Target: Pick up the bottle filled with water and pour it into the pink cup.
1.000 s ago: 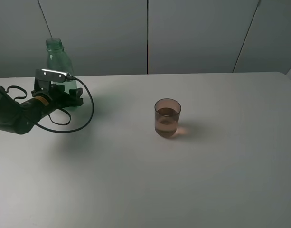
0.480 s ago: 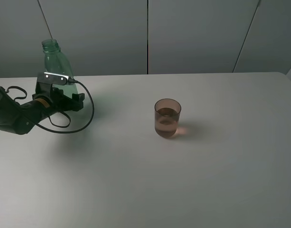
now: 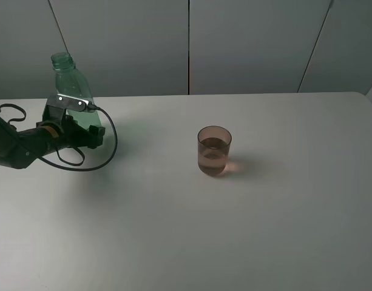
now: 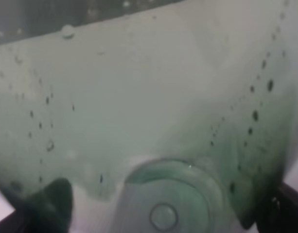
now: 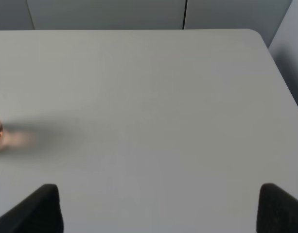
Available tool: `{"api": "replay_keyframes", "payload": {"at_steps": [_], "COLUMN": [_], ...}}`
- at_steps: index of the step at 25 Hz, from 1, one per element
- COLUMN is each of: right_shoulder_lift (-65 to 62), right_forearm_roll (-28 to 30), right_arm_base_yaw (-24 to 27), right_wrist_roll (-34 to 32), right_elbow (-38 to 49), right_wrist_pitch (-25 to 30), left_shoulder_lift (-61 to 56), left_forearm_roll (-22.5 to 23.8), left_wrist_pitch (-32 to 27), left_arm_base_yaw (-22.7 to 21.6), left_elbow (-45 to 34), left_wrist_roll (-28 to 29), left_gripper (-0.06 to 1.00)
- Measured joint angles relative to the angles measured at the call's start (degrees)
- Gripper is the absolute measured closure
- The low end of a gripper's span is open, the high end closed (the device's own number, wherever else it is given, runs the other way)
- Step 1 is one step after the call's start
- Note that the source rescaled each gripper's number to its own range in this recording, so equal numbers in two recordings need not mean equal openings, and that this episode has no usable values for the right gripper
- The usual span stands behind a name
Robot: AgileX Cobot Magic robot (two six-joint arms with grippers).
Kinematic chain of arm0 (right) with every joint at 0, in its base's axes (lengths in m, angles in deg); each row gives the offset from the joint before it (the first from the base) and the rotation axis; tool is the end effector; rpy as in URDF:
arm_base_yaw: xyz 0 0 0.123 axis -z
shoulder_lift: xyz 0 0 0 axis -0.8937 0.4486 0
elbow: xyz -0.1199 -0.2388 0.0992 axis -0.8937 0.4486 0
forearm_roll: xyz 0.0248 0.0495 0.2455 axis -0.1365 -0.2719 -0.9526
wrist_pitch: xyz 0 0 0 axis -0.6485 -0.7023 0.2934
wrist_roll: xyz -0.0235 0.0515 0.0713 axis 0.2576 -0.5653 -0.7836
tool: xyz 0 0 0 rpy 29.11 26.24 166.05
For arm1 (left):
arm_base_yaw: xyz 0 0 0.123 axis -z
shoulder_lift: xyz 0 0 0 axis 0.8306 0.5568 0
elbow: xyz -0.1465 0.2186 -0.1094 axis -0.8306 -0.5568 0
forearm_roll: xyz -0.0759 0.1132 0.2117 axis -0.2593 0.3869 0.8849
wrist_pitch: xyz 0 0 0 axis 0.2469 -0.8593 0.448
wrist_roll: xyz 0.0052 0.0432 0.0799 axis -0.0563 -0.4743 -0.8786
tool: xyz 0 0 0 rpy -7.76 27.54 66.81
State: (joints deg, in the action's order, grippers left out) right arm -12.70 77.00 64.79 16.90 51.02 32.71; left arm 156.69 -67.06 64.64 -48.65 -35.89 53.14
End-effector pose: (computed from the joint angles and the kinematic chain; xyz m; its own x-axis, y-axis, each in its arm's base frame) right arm -0.0072 -0.0031 0.2754 -0.4835 -0.0145 -0.8752 0.0441 0.9982 -0.0409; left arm 0.3602 -0.0555 0.0469 -0.4556 0.1829 -0.8712 0.2642 0.9624 0.0638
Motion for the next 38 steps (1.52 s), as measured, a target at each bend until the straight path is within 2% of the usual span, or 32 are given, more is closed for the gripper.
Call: {"api": "replay_keyframes", "payload": {"at_steps": [8,11,18,20,24,32,35,38], "right_shoulder_lift": [0.0,0.0,0.0,0.0,0.0,0.0,0.0,0.0], "right_forearm_roll": [0.0,0.0,0.0,0.0,0.0,0.0,0.0,0.0], "right_arm_base_yaw": [0.0,0.0,0.0,0.0,0.0,0.0,0.0,0.0], "right_wrist_roll": [0.0,0.0,0.0,0.0,0.0,0.0,0.0,0.0], "right_elbow": [0.0,0.0,0.0,0.0,0.0,0.0,0.0,0.0], "right_wrist_pitch": [0.0,0.0,0.0,0.0,0.0,0.0,0.0,0.0], "left_shoulder_lift": [-5.2,-9.3,-29.3,-36.1,-50.8,-76.4,-85.6,-95.7], "left_forearm_roll": [-2.2,-2.6,-2.7,-3.5,-6.2,-7.1,-7.4,-9.8], "left_wrist_pitch": [-4.2,-10.5,-49.0,-56.6,-68.0,-101.9,-108.0,-109.1], "left_arm_base_yaw": [0.0,0.0,0.0,0.0,0.0,0.0,0.0,0.0], "left_elbow": [-7.0,-9.2,-7.9,-6.5,-4.3,-3.0,-4.5,-7.7], "left_wrist_roll": [0.0,0.1,2.4,3.9,4.7,0.6,-0.6,-0.9], "left_gripper": [-0.03,-0.03,-0.05,-0.05,-0.05,-0.05,-0.05,-0.05]}}
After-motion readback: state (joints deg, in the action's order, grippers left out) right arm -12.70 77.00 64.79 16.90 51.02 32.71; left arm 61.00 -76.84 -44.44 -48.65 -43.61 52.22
